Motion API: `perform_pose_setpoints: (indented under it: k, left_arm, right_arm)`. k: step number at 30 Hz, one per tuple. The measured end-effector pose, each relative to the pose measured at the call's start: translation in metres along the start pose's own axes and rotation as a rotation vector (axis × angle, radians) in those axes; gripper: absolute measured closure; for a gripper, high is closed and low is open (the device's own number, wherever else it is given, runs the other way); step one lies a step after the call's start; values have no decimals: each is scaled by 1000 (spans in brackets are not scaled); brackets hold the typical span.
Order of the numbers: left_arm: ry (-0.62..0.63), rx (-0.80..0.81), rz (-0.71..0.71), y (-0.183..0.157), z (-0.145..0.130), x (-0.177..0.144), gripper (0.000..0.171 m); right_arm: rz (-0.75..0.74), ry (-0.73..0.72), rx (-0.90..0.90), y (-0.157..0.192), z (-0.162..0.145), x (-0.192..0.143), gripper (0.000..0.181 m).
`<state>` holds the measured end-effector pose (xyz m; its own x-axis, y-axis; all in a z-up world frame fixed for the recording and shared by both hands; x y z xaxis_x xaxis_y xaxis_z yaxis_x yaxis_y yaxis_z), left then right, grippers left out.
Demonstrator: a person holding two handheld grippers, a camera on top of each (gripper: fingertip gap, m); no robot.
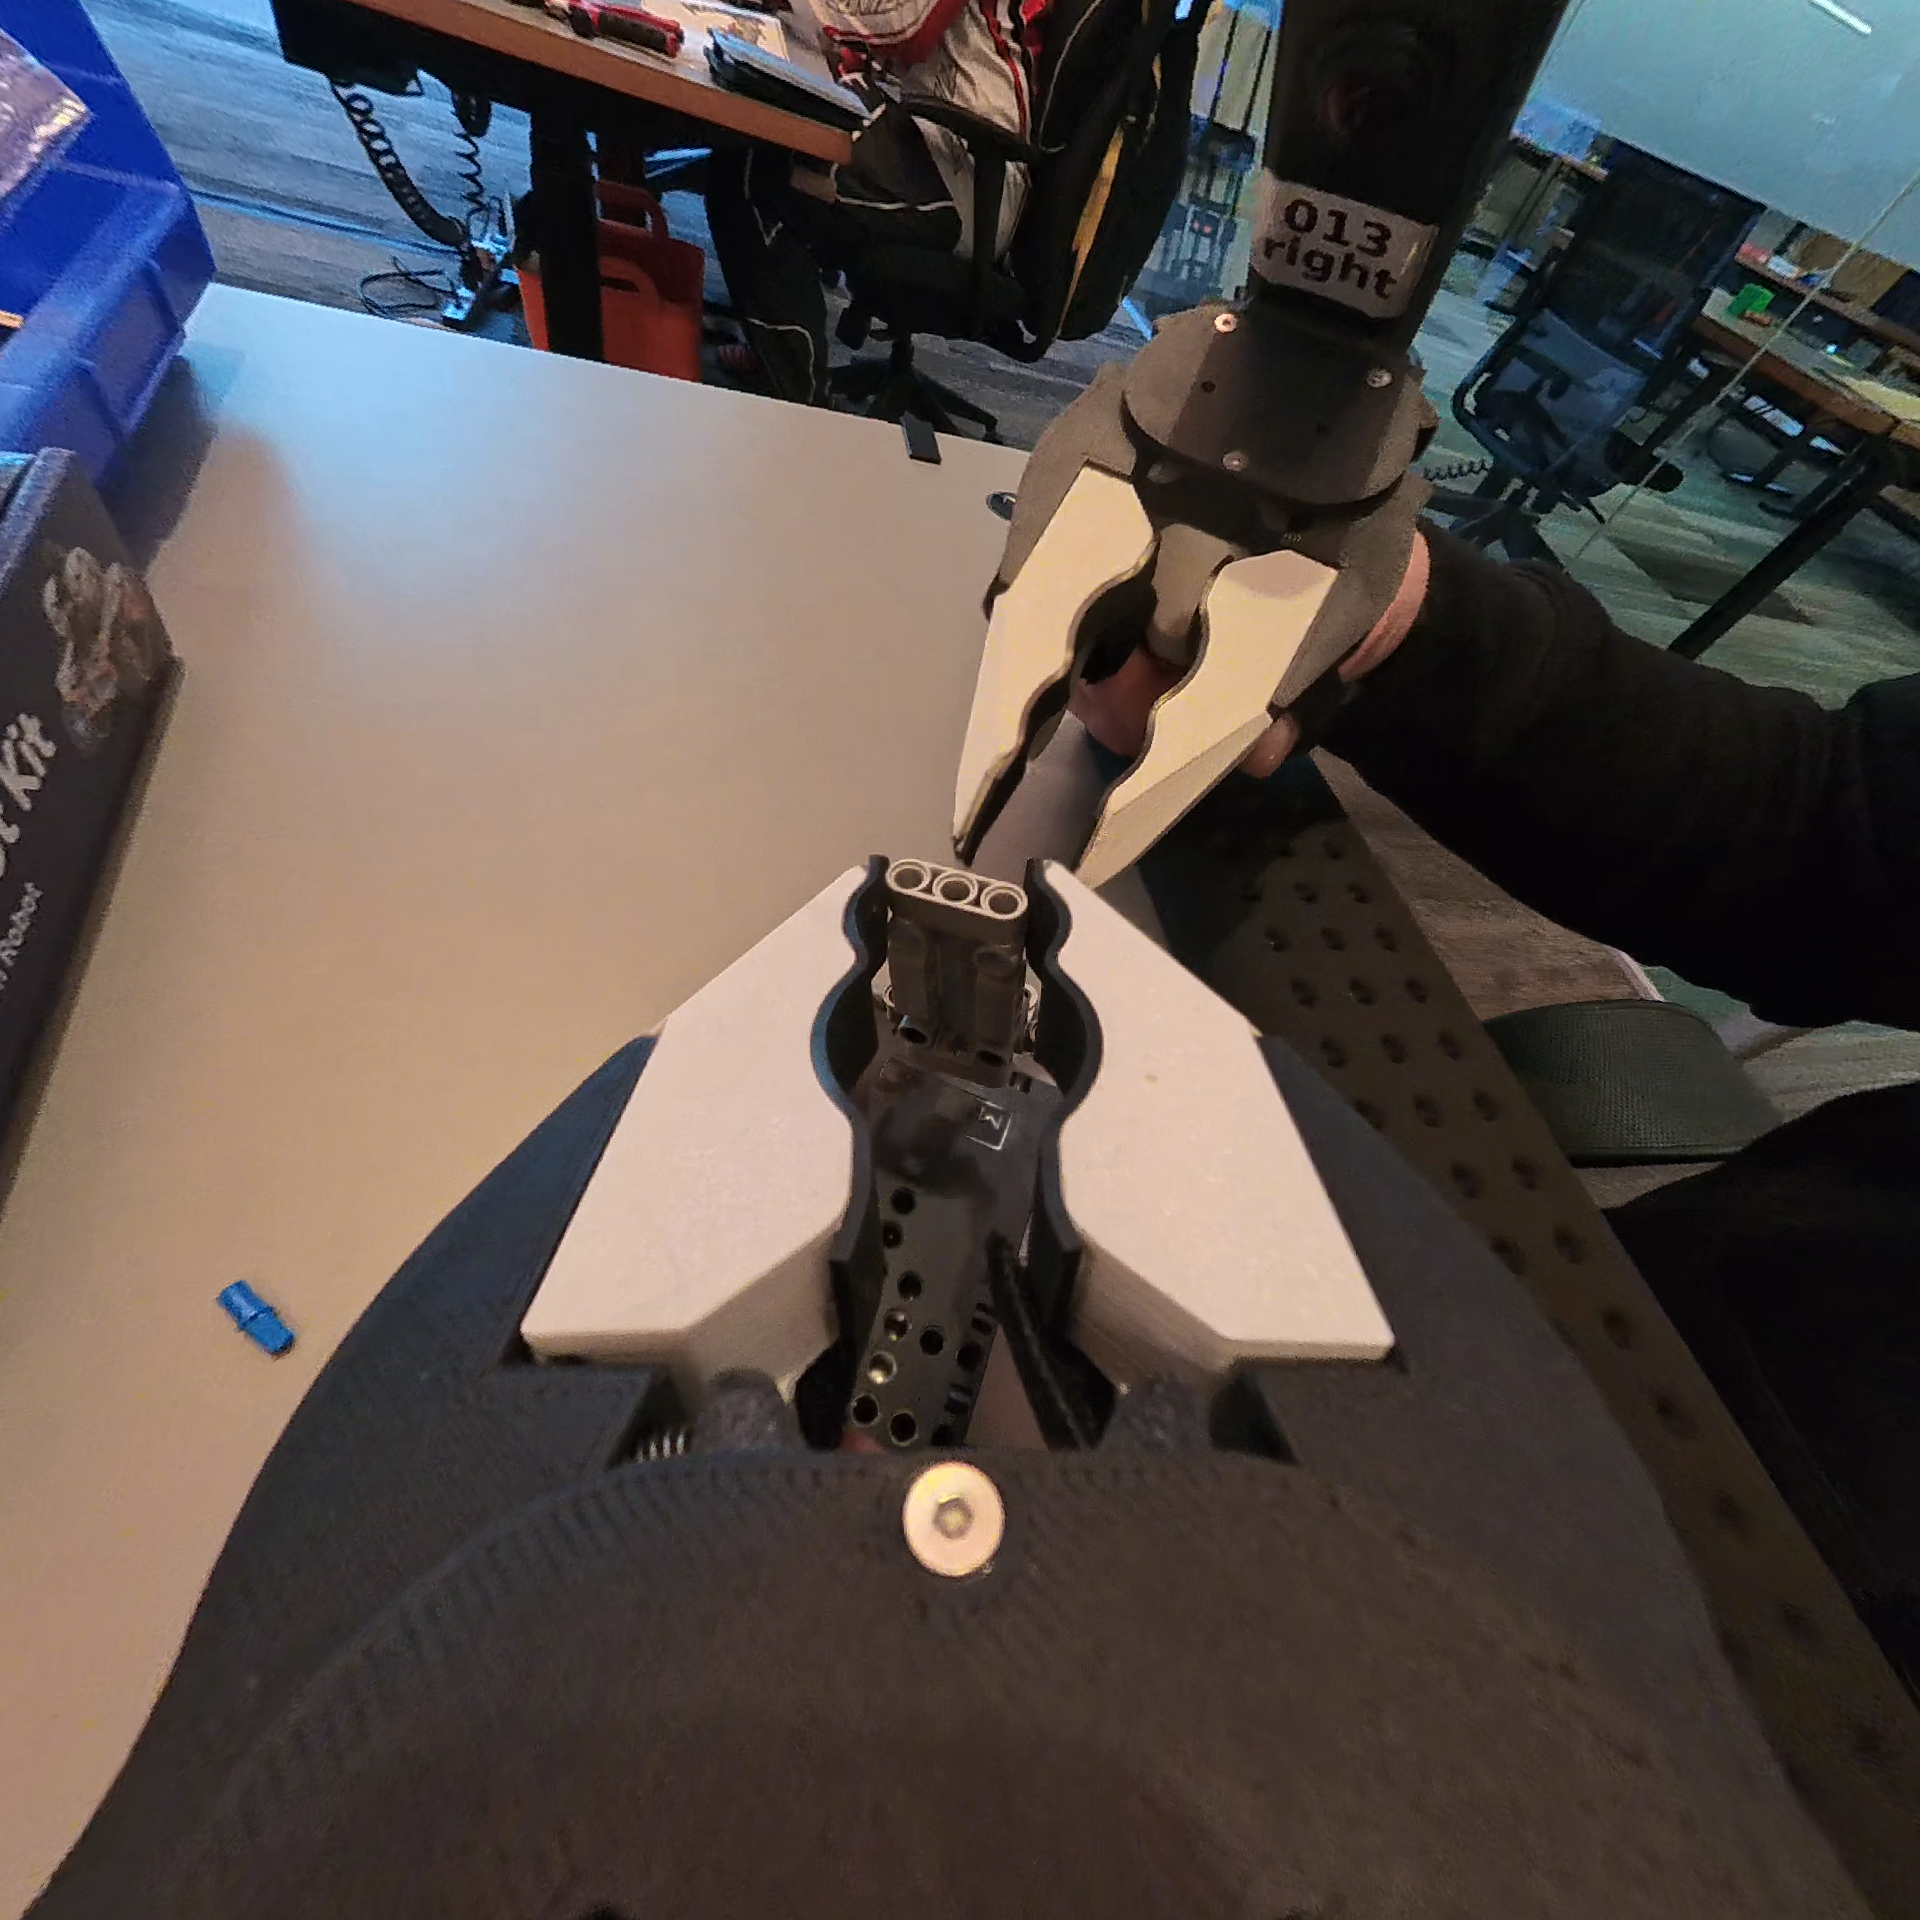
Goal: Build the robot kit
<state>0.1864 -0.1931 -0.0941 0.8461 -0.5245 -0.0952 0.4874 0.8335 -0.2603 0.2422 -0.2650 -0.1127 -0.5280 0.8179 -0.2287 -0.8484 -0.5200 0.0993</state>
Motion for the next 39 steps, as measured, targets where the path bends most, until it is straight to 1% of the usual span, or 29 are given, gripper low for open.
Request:
perform_pose_setpoints:
  k: [4, 10, 18, 20, 31, 39]
  left_arm:
    - [29, 17, -13, -2, -7, 4, 148]
    - [52, 20, -9, 1, -13, 4, 148]
    - [52, 26, -5, 3, -16, 5, 147]
    - [52, 31, -7, 3, -16, 6, 148]
    - [48, 51, -6, 4, -16, 5, 148]
    - [32, 57, -27, 0, -17, 6, 148]
  right_arm:
    - [12, 21, -10, -1, -3, 9, 162]
    - [38, 32, -15, -3, -7, 22, 170]
    - [71, 66, -17, -2, -12, 32, 171]
    - [77, 73, -23, -2, -13, 32, 181]
    - [110, 67, 0, -3, -14, 34, 181]
    - [120, 74, -90, 3, -14, 35, 181]
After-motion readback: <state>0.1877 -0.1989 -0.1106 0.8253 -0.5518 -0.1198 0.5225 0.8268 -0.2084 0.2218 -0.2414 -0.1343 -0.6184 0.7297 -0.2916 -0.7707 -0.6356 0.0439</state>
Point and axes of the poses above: each gripper's, where its closed fingertips meet, x out along the fingers, z out of its top, y = z × x across the jaws, the point moved 4 cm from there along -x, back along the fingers, and after that the axes turned 15 degrees about -y, right-handed, at the moved point
